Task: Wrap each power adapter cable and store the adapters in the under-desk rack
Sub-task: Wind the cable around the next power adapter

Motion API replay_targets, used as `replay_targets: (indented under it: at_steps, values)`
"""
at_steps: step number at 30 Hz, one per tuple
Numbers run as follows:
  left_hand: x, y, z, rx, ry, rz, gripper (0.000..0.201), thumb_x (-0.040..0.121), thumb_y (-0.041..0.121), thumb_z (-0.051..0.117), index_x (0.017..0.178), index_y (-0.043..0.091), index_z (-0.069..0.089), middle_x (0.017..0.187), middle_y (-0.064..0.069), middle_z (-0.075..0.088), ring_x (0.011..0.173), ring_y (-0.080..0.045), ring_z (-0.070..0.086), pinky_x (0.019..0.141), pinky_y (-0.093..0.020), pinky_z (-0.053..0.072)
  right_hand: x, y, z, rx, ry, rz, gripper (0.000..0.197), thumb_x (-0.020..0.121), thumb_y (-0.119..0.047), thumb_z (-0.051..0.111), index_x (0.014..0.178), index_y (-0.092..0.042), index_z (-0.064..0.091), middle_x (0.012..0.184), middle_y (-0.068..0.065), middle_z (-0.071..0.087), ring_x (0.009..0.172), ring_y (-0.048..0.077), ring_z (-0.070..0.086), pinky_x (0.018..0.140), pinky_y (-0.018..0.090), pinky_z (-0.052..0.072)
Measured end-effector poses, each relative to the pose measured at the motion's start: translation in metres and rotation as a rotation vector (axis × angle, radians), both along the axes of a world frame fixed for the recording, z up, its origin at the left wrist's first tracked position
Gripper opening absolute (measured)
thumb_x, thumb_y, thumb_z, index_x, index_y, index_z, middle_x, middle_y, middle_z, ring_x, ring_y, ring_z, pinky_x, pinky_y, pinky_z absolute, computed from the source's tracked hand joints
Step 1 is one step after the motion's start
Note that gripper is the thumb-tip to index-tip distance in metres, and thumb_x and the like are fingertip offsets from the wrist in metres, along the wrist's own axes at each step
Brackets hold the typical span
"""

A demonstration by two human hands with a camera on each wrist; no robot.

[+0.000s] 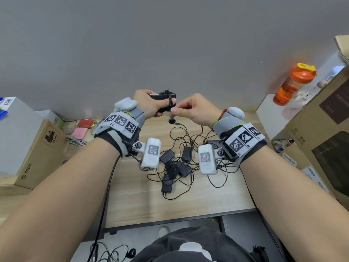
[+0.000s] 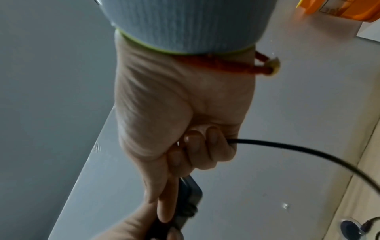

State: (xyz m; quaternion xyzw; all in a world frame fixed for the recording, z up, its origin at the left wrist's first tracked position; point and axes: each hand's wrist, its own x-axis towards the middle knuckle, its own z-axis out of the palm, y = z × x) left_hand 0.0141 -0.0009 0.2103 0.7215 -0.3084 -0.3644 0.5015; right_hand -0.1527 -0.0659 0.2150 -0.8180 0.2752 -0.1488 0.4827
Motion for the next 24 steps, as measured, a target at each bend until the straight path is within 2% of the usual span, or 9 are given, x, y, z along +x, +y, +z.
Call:
replay_targets:
  at_steps: [4,6,9,11,14,18,20,22,24]
  values:
    - [0.001,0.002,-0.005,0.077,-0.061,-0.053,0.037,0.072,0.014,0.086,0.090,0.005,0.054,0.082,-0.016,0.061,0.049,-0.017,0.053,0.037,-0.018,0.043,0.001,-0.008,0.005,-0.033,-0.050,-0.033,0.021,0.093,-0.021,0.066,0.087,-0.003,0.077,0.043,-0.016,0.046,0.046,0.001,0.035,0.050,0.011,0.026]
    - [-0.001,0.003,-0.005,0.091,-0.084,-0.102,0.037,0.072,0.013,0.085,0.090,0.004,0.054,0.080,-0.015,0.060,0.048,-0.016,0.052,0.037,-0.018,0.043,0.002,-0.015,0.005,-0.048,-0.073,-0.065,0.018,0.090,-0.024,0.070,0.079,-0.011,0.076,0.052,-0.014,0.052,0.054,0.001,0.038,0.057,0.018,0.032]
    - [-0.005,0.006,-0.002,0.104,-0.129,-0.189,0.038,0.067,0.017,0.089,0.079,0.008,0.054,0.069,-0.009,0.059,0.041,-0.012,0.052,0.039,-0.019,0.045,0.004,-0.023,0.004,-0.054,-0.117,-0.115,0.018,0.085,-0.030,0.074,0.069,-0.024,0.072,0.067,0.005,0.057,0.066,0.014,0.044,0.068,0.028,0.037]
    - [-0.009,0.008,0.002,0.114,-0.162,-0.255,0.040,0.065,0.021,0.091,0.078,0.009,0.055,0.066,-0.009,0.060,0.041,-0.012,0.053,0.041,-0.019,0.046,0.003,-0.027,0.005,-0.049,-0.138,-0.154,0.018,0.084,-0.029,0.076,0.069,-0.022,0.070,0.063,0.002,0.051,0.063,0.012,0.041,0.064,0.026,0.036]
    - [-0.012,0.009,0.006,0.107,-0.176,-0.320,0.040,0.065,0.023,0.090,0.081,0.009,0.056,0.066,-0.009,0.063,0.042,-0.012,0.056,0.043,-0.020,0.049,0.003,-0.031,0.004,-0.050,-0.172,-0.188,0.018,0.083,-0.025,0.077,0.069,-0.019,0.068,0.051,-0.015,0.045,0.053,0.004,0.036,0.057,0.018,0.034]
    - [-0.017,0.011,0.012,0.058,-0.175,-0.350,0.039,0.066,0.020,0.089,0.078,0.009,0.054,0.063,-0.008,0.062,0.042,-0.011,0.056,0.042,-0.021,0.048,0.001,-0.035,-0.006,-0.036,-0.190,-0.202,0.018,0.088,-0.025,0.073,0.075,-0.013,0.070,0.062,-0.004,0.055,0.058,0.006,0.042,0.059,0.017,0.037]
    - [-0.019,0.011,0.013,0.021,-0.148,-0.348,0.037,0.068,0.016,0.088,0.076,0.009,0.052,0.060,-0.007,0.061,0.040,-0.012,0.055,0.040,-0.020,0.045,0.001,-0.035,-0.013,-0.011,-0.192,-0.213,0.020,0.092,-0.023,0.067,0.077,-0.010,0.070,0.055,-0.014,0.055,0.051,-0.002,0.041,0.055,0.012,0.035]
    - [-0.019,0.011,0.014,-0.013,-0.092,-0.337,0.036,0.070,0.013,0.087,0.075,0.009,0.051,0.059,-0.007,0.062,0.041,-0.015,0.056,0.039,-0.021,0.043,0.002,-0.033,-0.019,0.014,-0.176,-0.228,0.024,0.096,-0.021,0.062,0.074,-0.014,0.067,0.046,-0.018,0.049,0.045,-0.002,0.038,0.051,0.011,0.031]
    - [-0.019,0.009,0.013,-0.048,-0.035,-0.307,0.034,0.071,0.011,0.086,0.078,0.007,0.053,0.065,-0.010,0.061,0.043,-0.015,0.056,0.040,-0.020,0.043,0.003,-0.029,-0.024,0.059,-0.149,-0.228,0.023,0.097,-0.018,0.059,0.078,-0.009,0.067,0.042,-0.019,0.044,0.041,-0.002,0.035,0.048,0.010,0.027]
